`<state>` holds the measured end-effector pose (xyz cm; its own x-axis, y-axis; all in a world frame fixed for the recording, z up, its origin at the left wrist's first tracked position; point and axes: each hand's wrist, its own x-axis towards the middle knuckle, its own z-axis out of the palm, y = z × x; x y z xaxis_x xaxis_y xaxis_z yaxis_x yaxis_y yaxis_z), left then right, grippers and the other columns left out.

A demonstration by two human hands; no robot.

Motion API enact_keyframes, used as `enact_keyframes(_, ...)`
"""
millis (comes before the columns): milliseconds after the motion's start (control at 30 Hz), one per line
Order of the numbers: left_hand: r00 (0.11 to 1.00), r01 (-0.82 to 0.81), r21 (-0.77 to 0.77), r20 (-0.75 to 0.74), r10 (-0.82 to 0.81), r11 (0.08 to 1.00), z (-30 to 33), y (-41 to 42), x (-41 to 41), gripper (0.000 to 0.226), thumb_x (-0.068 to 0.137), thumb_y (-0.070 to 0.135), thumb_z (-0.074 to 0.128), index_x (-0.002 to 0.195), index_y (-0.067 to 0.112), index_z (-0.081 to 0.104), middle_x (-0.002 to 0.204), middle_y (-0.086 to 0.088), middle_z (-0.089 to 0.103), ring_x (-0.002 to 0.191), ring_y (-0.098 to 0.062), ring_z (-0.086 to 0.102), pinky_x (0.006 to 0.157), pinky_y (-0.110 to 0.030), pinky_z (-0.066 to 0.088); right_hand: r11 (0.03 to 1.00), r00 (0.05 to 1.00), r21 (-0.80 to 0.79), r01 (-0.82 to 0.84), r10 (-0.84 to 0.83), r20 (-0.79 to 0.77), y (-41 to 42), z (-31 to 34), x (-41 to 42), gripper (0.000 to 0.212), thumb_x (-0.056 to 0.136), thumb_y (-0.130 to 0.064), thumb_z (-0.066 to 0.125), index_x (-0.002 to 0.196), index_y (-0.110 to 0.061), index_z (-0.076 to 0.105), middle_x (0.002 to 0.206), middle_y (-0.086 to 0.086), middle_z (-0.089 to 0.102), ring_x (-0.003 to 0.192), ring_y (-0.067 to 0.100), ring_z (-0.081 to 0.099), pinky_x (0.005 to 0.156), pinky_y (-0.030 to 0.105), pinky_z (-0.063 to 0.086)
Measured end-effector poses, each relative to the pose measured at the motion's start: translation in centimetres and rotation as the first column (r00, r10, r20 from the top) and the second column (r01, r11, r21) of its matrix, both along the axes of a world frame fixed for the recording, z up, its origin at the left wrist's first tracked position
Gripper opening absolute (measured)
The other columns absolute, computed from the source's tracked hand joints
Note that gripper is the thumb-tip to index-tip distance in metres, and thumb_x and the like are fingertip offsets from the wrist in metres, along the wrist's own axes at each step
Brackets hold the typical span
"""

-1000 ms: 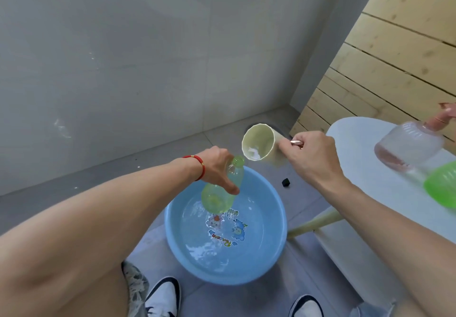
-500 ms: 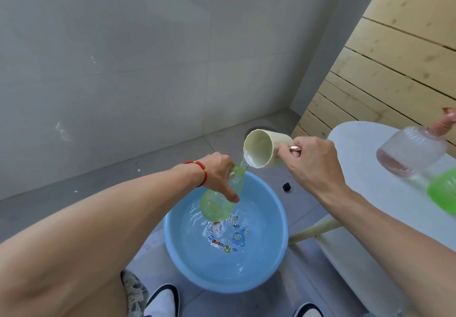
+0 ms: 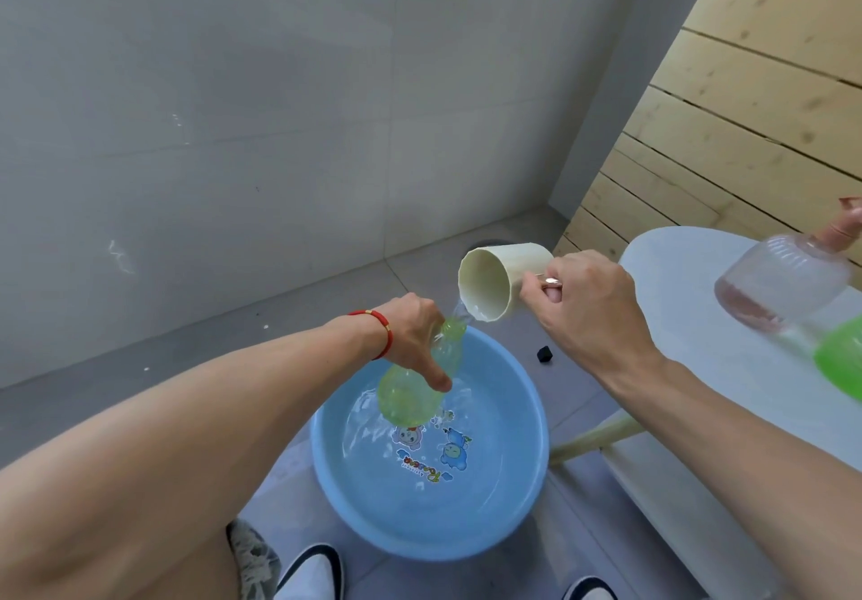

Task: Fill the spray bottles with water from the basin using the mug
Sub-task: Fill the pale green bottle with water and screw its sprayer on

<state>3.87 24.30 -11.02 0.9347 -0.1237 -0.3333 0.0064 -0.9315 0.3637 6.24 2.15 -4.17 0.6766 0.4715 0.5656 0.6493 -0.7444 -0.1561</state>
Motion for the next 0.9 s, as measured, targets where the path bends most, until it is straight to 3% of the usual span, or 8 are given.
enact_keyframes(200,1.000,-0.001,-0.004,0.009,0.001,1.000,-0.24,-0.09,0.04,0.060,0.057,0.060,0.094,0.087,0.017,0.065,0.080,0.000,0.066,0.075,-0.023,0.064,0.065,-0.034,0.055,0.999,0.996,-0.007,-0.035,0.036,0.086,0.06,-0.25,0.14,0.053,0.087,-0.014,0.072,0.057,-0.020,0.028,0.056,-0.006,0.031,0.061,0.024,0.038,0.057,0.029,0.027)
enact_keyframes(333,1.000,0.001,0.006,0.005,-0.001,1.000,-0.31,-0.36,0.07,0.061,0.057,0.061,0.093,0.087,0.017,0.065,0.081,0.000,0.066,0.074,-0.021,0.064,0.066,-0.034,0.055,0.996,0.984,-0.017,-0.092,0.094,0.151,-0.09,-0.48,0.21,0.045,0.088,-0.017,0.067,0.059,-0.018,0.033,0.060,-0.003,0.038,0.063,0.029,0.048,0.054,0.033,0.039)
enact_keyframes(467,1.000,-0.013,-0.005,-0.003,0.013,1.000,-0.28,-0.51,0.14,0.063,0.058,0.061,0.093,0.091,0.015,0.067,0.086,-0.003,0.069,0.076,-0.022,0.065,0.066,-0.033,0.056,0.991,0.964,-0.046,-0.128,0.135,0.229,-0.08,-0.53,0.36,0.036,0.091,-0.024,0.054,0.063,-0.020,0.031,0.060,-0.001,0.041,0.067,0.030,0.052,0.057,0.029,0.033)
enact_keyframes(700,1.000,-0.020,-0.019,-0.018,0.020,1.000,-0.38,-0.37,0.46,0.057,0.056,0.061,0.094,0.080,0.021,0.061,0.080,0.002,0.065,0.075,-0.021,0.064,0.065,-0.032,0.054,0.986,0.941,-0.098,-0.133,0.156,0.300,0.00,-0.37,0.58,0.035,0.095,-0.019,0.055,0.062,-0.013,0.044,0.065,0.008,0.054,0.076,0.033,0.057,0.060,0.043,0.051)
enact_keyframes(900,1.000,-0.004,-0.004,-0.029,0.004,1.000,-0.38,-0.13,0.61,0.061,0.057,0.062,0.093,0.085,0.017,0.064,0.082,0.001,0.067,0.072,-0.019,0.062,0.064,-0.031,0.053,0.965,0.904,-0.216,-0.151,0.223,0.364,0.23,-0.38,0.57,0.034,0.099,-0.018,0.053,0.066,-0.007,0.054,0.071,0.012,0.058,0.084,0.035,0.061,0.063,0.048,0.052)
